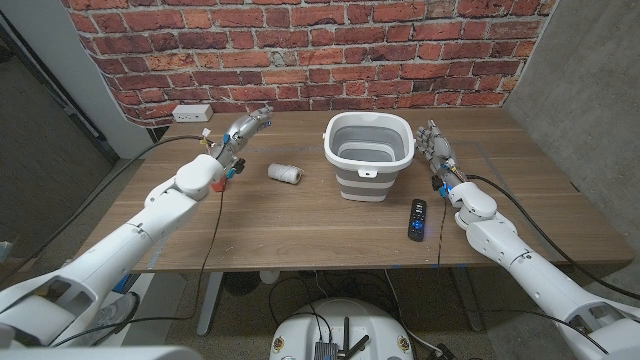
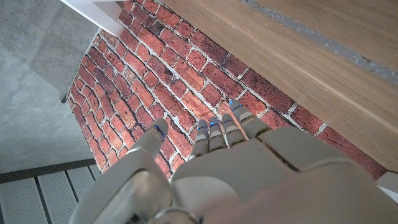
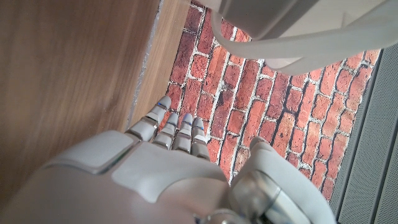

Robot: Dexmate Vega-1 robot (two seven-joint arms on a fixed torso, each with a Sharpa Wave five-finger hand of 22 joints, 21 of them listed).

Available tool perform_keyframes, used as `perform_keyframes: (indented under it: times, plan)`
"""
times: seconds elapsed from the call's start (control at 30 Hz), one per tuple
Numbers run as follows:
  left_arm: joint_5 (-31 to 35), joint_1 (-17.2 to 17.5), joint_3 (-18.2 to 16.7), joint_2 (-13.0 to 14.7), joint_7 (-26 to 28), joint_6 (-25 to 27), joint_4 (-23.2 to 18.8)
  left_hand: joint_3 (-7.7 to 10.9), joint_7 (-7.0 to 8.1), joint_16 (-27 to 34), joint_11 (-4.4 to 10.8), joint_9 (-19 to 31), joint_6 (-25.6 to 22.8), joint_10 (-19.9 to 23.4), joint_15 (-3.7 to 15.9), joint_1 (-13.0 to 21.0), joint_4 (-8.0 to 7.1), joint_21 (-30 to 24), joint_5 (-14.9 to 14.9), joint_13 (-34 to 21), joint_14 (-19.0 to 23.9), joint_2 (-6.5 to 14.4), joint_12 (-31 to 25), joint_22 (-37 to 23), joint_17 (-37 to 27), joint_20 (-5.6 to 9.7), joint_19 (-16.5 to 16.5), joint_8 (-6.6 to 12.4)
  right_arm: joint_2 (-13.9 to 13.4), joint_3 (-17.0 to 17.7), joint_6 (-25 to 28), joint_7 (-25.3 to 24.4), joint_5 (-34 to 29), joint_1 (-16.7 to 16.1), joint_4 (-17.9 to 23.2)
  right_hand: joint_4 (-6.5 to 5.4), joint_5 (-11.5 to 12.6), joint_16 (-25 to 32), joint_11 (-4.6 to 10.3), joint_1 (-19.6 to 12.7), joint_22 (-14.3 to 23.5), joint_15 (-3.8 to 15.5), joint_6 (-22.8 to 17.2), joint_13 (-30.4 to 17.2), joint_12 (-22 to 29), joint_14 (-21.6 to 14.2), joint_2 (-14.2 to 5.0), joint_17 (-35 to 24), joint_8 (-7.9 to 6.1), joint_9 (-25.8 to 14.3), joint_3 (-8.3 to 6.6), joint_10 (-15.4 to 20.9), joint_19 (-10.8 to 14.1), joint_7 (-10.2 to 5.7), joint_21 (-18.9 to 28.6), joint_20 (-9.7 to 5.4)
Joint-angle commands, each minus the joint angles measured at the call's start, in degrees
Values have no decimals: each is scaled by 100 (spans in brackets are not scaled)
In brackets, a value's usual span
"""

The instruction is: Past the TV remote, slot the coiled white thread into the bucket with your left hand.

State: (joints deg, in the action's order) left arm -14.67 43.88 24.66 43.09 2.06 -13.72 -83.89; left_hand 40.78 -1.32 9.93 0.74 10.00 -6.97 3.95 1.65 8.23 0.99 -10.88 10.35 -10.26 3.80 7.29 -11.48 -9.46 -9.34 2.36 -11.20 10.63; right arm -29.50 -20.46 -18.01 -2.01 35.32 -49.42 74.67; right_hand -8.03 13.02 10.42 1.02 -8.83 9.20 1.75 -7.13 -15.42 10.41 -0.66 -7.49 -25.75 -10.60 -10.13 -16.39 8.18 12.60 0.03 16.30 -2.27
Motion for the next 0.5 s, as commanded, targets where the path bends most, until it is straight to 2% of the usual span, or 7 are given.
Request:
perform_keyframes:
  times: [0.03,0.13,0.2,0.27,0.37,0.43,0.5]
  plan:
    - [482,-96,62,466,-381,-146,-151,-12,70,35,83,14,-75,71,73,141,185,-21,-43,-18,73,41,-43,-13,-7,228,-88,47,27,18,-35,-109,-34,-34,7,7,27,55,10,67,32,141,-51,12,52,-1,-74,11,-25,-15,-46,38,46,8,-20,-137]
    - [570,-123,49,579,-480,-198,-160,-19,138,30,136,13,-83,87,115,196,318,-13,-41,-18,87,-21,-37,-8,-8,255,-101,38,27,15,-22,-136,-47,-39,25,10,28,57,4,69,32,137,-51,20,52,-7,-71,20,-25,-15,-49,38,50,7,-27,-138]
    - [641,-160,50,667,-571,-211,-182,-1,212,44,190,14,-139,134,185,318,534,1,-24,-18,160,-65,-36,-4,-10,260,-111,53,12,11,2,-141,-54,-39,43,13,28,57,-2,70,32,135,-53,26,53,-7,-68,27,-26,-15,-51,39,53,8,-32,-133]
    - [757,-213,66,759,-662,-245,-198,-1,252,45,227,15,-183,164,206,380,647,3,-20,-18,194,-88,-35,-4,-12,275,-127,62,7,12,17,-157,-60,-38,52,16,28,57,-1,72,32,137,-52,31,53,-8,-65,33,-25,-15,-52,39,56,8,-37,-131]
    - [957,-295,93,905,-784,-191,-266,0,405,32,329,19,-281,242,206,511,839,13,-7,-21,205,-135,-42,-5,-15,281,-130,92,15,12,8,-188,-81,-31,43,19,29,58,1,74,32,131,-51,39,53,-10,-62,41,-25,-15,-54,39,58,11,-43,-128]
    - [1070,-343,106,1000,-873,-174,-302,2,432,29,388,20,-286,311,204,568,896,18,-2,-23,206,-152,-59,-5,-17,278,-126,94,26,13,-14,-180,-80,-24,23,20,29,58,3,76,32,134,-54,42,53,-8,-61,45,-26,-15,-55,39,61,9,-46,-128]
    - [1176,-386,119,1086,-956,-123,-349,-7,534,12,427,23,-308,318,166,660,963,38,5,-29,162,-202,-46,-7,-21,252,-71,104,39,18,-35,-196,-83,-27,13,22,29,57,-1,77,32,132,-56,47,52,-5,-59,50,-27,-15,-56,35,63,5,-50,-124]
